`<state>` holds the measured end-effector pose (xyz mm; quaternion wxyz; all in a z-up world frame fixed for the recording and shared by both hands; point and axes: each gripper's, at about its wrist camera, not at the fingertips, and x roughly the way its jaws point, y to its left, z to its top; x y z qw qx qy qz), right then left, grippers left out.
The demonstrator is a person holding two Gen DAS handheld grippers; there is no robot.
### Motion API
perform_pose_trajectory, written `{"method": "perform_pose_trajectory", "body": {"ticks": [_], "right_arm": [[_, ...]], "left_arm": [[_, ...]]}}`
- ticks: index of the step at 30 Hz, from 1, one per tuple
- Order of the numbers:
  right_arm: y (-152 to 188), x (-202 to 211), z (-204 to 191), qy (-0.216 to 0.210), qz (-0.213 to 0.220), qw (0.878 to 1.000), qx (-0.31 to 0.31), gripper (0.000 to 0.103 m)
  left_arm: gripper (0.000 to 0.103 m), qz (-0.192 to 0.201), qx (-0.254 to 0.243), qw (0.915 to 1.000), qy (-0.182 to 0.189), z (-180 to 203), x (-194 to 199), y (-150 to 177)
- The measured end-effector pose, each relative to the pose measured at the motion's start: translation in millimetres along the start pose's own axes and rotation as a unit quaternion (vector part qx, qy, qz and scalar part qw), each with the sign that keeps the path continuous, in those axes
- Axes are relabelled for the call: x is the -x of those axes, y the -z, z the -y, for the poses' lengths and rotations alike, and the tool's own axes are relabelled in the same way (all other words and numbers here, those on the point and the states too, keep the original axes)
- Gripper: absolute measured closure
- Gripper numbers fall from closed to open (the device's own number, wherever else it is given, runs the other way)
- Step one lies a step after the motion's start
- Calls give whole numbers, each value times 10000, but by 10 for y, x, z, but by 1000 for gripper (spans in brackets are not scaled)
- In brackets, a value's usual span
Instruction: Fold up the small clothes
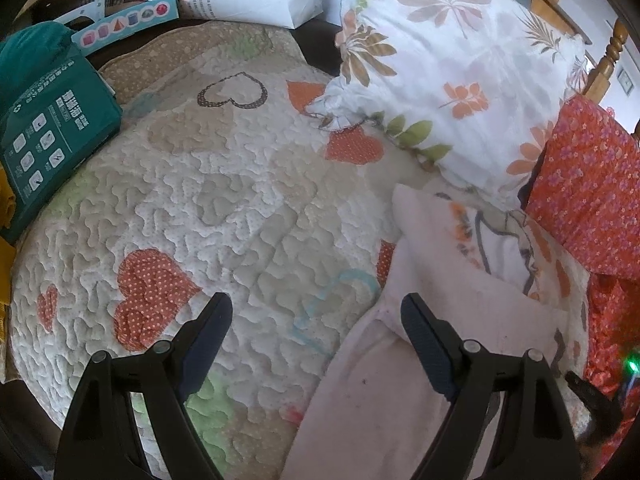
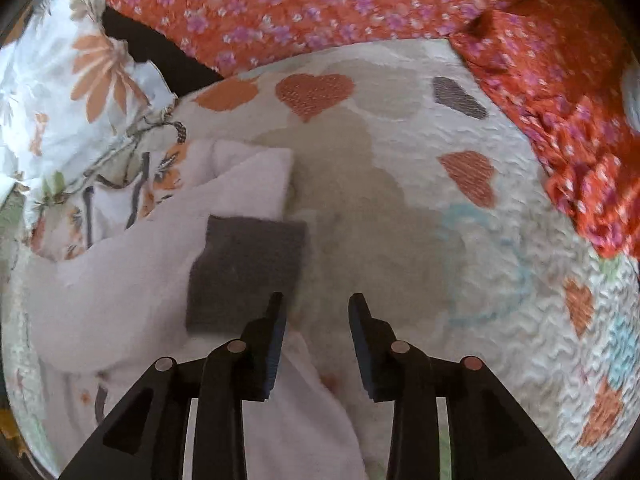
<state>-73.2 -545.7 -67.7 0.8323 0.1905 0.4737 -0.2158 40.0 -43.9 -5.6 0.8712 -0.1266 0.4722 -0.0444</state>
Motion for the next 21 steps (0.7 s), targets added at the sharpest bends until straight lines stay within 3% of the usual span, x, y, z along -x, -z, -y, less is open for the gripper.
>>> {"method": "perform_pose_trajectory", "body": {"ticks": [7, 13, 15, 18, 21], "right_arm": [[473, 468, 55, -306, 356, 9979, 438, 53], [744, 414, -93, -773, 560, 9938, 562, 53], [754, 323, -128, -860, 369, 9945, 472, 53], [777, 257, -196, -1315, 131, 9903, 440, 53], [834, 273, -290, -1234, 184, 9899, 667, 52]], "left_arm": [[18, -142, -481, 9987, 9, 255, -79, 260], [18, -136, -824, 9965, -96, 453, -217, 352], [17, -217, -798, 9965, -80, 462, -359, 294], [17, -274, -721, 9970, -38, 452, -596, 185], [17, -393, -827, 9958, -77, 496, -867, 124]]}}
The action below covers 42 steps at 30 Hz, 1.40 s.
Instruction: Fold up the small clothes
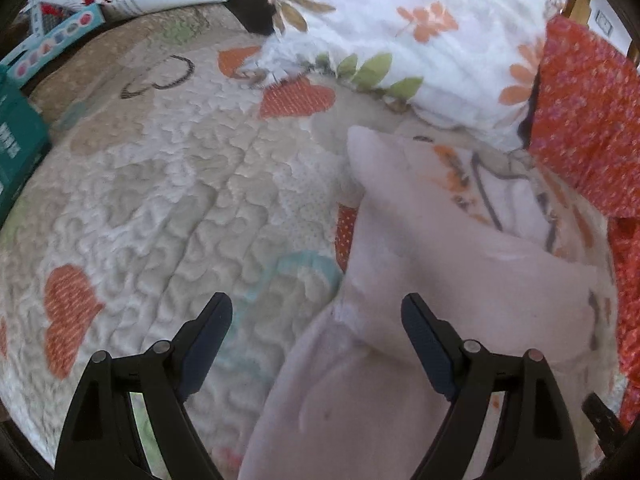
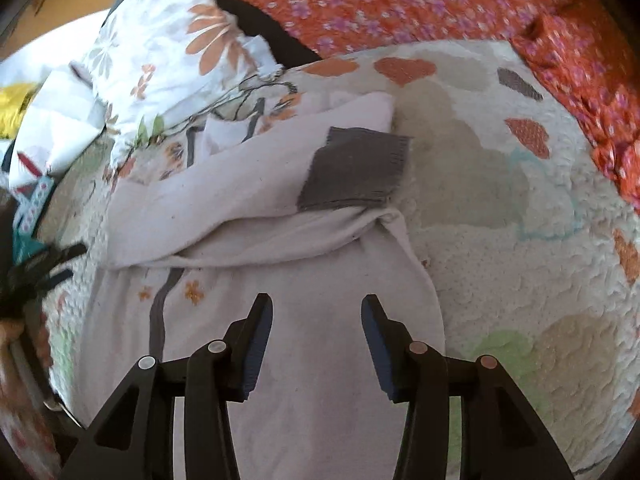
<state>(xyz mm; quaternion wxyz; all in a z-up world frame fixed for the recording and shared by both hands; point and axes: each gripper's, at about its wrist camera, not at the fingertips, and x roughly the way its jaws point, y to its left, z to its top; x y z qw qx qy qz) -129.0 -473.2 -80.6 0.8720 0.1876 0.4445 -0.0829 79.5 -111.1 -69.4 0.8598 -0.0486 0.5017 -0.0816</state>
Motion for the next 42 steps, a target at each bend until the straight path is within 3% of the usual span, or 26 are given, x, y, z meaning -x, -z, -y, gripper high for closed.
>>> {"method": "perform_pose_trajectory", "body": {"ticks": [4, 5, 6, 7, 8, 14, 18, 19, 20, 22, 23, 27, 28, 29, 30, 32, 37, 38, 39, 40, 42], "right_arm": [[10, -21, -31, -64, -66, 9999, 72, 52], [6, -26, -19, -72, -78, 9999, 66, 52], [3, -31, -4, -70, -94, 9999, 46, 52], [3, -36, 14, -64, -106, 9999, 18, 52], [-3, -45, 39, -64, -128, 9999, -19, 52], [-16, -37, 197, 44, -120, 9997, -207, 52], [-37, -71, 246, -23, -178, 9992, -364, 52], [-38, -79, 242, -46, -188, 9991, -380, 52], [-32, -84, 221, -34, -182, 9992, -367, 52], [-28, -94, 181, -1, -173, 9994, -300, 52], [-20, -101, 156, 21, -170, 9996, -237, 52], [19, -130, 45, 135, -173, 9998, 23, 52], [35, -137, 12, 186, -171, 9996, 115, 52], [49, -141, -16, 228, -168, 9995, 163, 52], [61, -148, -35, 258, -174, 9993, 216, 52], [81, -161, -69, 310, -197, 9988, 309, 52], [55, -152, -107, 391, -148, 9980, 465, 52], [55, -152, -115, 415, -139, 9978, 493, 52], [52, -157, -117, 427, -145, 9977, 515, 52], [53, -167, -123, 447, -157, 9975, 520, 52], [56, -189, -110, 464, -206, 9975, 488, 52]], "left_arm": [[18, -82, -311, 9990, 300, 263, -193, -16], [35, -47, -488, 9984, 283, 359, -219, -17], [60, -55, -621, 9978, 214, 423, -242, -23], [101, -132, -685, 9976, 13, 462, -280, -29], [103, -176, -653, 9975, -179, 460, -312, -35], [103, -169, 128, 9979, -615, 36, -413, -74], [99, -113, 332, 9992, -169, -70, -317, -96], [83, -58, 255, 9997, -38, -40, -286, -101], [54, -3, 210, 9998, 47, -20, -268, -98], [26, 185, 232, 9993, 218, 31, -219, -83], [26, 268, 235, 9986, 378, 73, -200, -79], [27, 233, -202, 9977, 606, 362, -280, -92], [50, 172, -411, 9975, 544, 455, -334, -78], [88, 77, -554, 9974, 455, 523, -387, -73], [87, 61, -715, 9972, 216, 586, -442, -63], [92, 142, -758, 9970, 79, 620, -398, -77], [101, 138, -463, 9987, -153, 429, -354, -205], [103, 128, -436, 9985, -294, 393, -369, -209], [103, 175, -485, 9959, -745, 355, -398, -201], [103, 192, -489, 9941, -950, 299, -436, -203], [103, 4, -109, 9953, -964, 76, -539, -211]]}}
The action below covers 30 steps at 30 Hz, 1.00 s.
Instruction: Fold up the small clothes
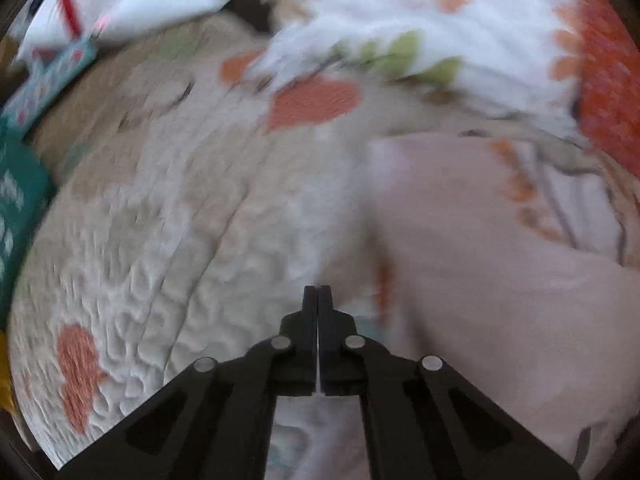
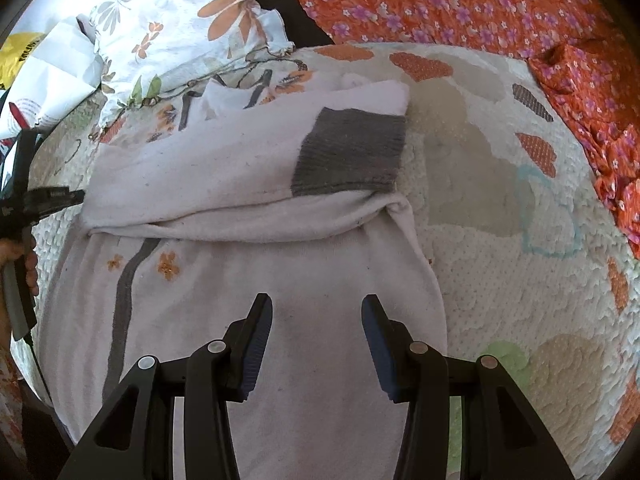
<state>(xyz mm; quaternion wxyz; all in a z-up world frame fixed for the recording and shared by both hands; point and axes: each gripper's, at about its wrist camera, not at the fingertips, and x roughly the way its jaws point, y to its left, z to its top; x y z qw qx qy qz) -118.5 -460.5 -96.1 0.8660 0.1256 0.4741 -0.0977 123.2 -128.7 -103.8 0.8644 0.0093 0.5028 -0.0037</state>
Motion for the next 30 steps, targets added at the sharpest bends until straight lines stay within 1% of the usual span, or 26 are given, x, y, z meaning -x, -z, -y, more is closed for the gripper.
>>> {"method": "perform_pose_trajectory", "body": {"ticks": [2, 3, 4, 6, 7, 8, 10, 13, 14, 17, 20, 21, 23, 24, 26, 30], "right_arm": [[-4, -22, 33, -33, -57, 9999, -82, 52], [-5, -31, 54, -41, -74, 9999, -127, 52], [-10, -37, 80, -53, -84, 9998, -179, 52], [-19, -52, 123, -100, -115, 9994, -296, 52], [-21, -59, 139, -135, -133, 9992, -361, 52], [-21, -68, 159, -173, -157, 9988, -437, 52], [-17, -77, 178, -208, -176, 9983, -510, 52], [-8, -70, 162, -177, -162, 9983, -533, 52], [-3, -67, 150, -163, -156, 9983, -537, 52], [15, -54, 132, -104, -124, 9986, -505, 52], [57, -35, 130, -7, -91, 9988, -488, 51], [77, -23, 128, 10, -88, 9988, -488, 51], [142, 23, 120, 23, -79, 9986, -513, 48], [180, 52, 118, 3, -81, 9985, -541, 47], [264, 114, 114, -35, -93, 9981, -604, 47], [408, 220, 96, -37, -66, 9981, -610, 47]], "left_arm": [[103, 29, 186, 9998, 102, -109, 26, -25], [102, 57, 174, 9997, 134, -117, 71, -33], [99, 118, 118, 9997, 173, -105, 122, -33], [83, 329, -86, 9992, 211, -39, 273, 2], [64, 451, -186, 9986, 222, 6, 348, 33], [48, 568, -267, 9977, 246, 47, 419, 65], [37, 849, -406, 9951, 317, 127, 600, 166], [27, 1100, -555, 9915, 411, 198, 904, 295], [25, 1151, -617, 9904, 448, 226, 993, 351], [25, 1170, -708, 9893, 506, 238, 1130, 454], [25, 1046, -610, 9895, 788, 193, 1302, 670], [25, 957, -536, 9893, 959, 193, 1372, 749], [25, 893, -537, 9877, 1170, 224, 1463, 877], [24, 884, -572, 9870, 1216, 248, 1522, 966], [20, 874, -626, 9866, 1228, 290, 1614, 1173], [20, 527, -767, 9860, 1381, 362, 1676, 1650]]}}
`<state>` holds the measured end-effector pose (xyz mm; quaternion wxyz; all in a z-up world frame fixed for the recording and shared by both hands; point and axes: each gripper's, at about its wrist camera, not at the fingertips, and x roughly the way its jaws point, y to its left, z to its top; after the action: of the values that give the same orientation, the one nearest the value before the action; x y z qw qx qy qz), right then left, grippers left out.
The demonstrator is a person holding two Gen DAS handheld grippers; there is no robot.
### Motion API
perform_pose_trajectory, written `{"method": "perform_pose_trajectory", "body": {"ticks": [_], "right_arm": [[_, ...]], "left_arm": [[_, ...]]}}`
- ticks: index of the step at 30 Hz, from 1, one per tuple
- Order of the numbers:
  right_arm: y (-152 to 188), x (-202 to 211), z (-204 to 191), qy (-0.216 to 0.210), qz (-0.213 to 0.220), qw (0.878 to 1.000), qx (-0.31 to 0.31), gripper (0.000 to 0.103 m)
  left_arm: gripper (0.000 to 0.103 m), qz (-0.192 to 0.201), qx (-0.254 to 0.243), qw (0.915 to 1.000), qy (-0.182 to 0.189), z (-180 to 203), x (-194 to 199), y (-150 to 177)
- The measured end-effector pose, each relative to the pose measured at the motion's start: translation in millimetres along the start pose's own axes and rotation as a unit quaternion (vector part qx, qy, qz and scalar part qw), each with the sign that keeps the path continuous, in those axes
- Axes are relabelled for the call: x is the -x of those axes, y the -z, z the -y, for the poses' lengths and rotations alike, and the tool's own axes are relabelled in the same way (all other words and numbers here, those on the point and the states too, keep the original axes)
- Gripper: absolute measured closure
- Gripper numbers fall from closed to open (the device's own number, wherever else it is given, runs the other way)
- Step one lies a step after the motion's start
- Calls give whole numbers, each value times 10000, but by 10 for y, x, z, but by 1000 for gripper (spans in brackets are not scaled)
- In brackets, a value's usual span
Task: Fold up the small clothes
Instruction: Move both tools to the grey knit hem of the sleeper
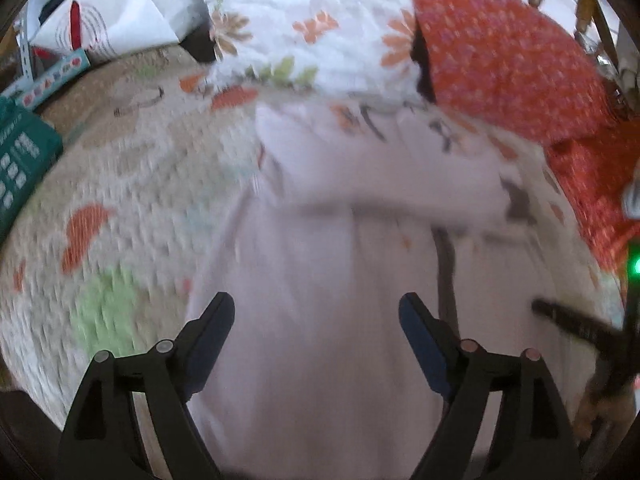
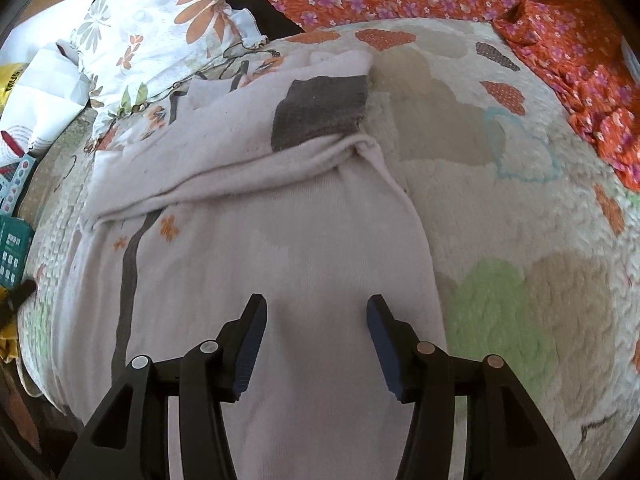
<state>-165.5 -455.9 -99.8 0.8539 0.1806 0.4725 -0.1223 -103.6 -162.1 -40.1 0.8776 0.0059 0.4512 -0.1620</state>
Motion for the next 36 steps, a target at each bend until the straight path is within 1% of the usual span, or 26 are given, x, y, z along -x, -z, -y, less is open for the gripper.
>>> {"method": "perform_pose_trajectory", "body": {"ticks": [3, 5, 8, 12, 19, 24, 31, 34, 36], "right_arm": [[155, 67, 47, -53, 20, 9999, -137, 46], [258, 125, 64, -53, 70, 9998, -158, 46], [389, 207, 67, -2, 116, 9999, -120, 46], [567, 305, 110, -58, 163, 9996, -233, 45], [703, 352, 141, -105, 232, 9989, -391, 43], [699, 326, 94, -49, 254, 9991, -343, 35], [713, 265, -24, 111, 329, 9993, -159, 18], [717, 209, -128, 281, 314, 9990, 151, 10], [730, 163, -216, 462, 284, 9977, 402, 6]], "left_arm": [[20, -268, -79, 9996, 35, 88, -19, 276], [20, -430, -90, 9990, -11, 115, -56, 471], [20, -593, -125, 9981, -105, 134, -125, 641], [19, -550, -395, 9972, -314, 196, -169, 722], [10, -511, -464, 9967, -423, 223, -212, 762], [5, -500, -396, 9969, -463, 206, -227, 776], [0, -532, -317, 9968, -499, 190, -258, 772], [0, -506, -335, 9969, -509, 192, -263, 778], [0, -495, -334, 9970, -495, 193, -262, 780]]}}
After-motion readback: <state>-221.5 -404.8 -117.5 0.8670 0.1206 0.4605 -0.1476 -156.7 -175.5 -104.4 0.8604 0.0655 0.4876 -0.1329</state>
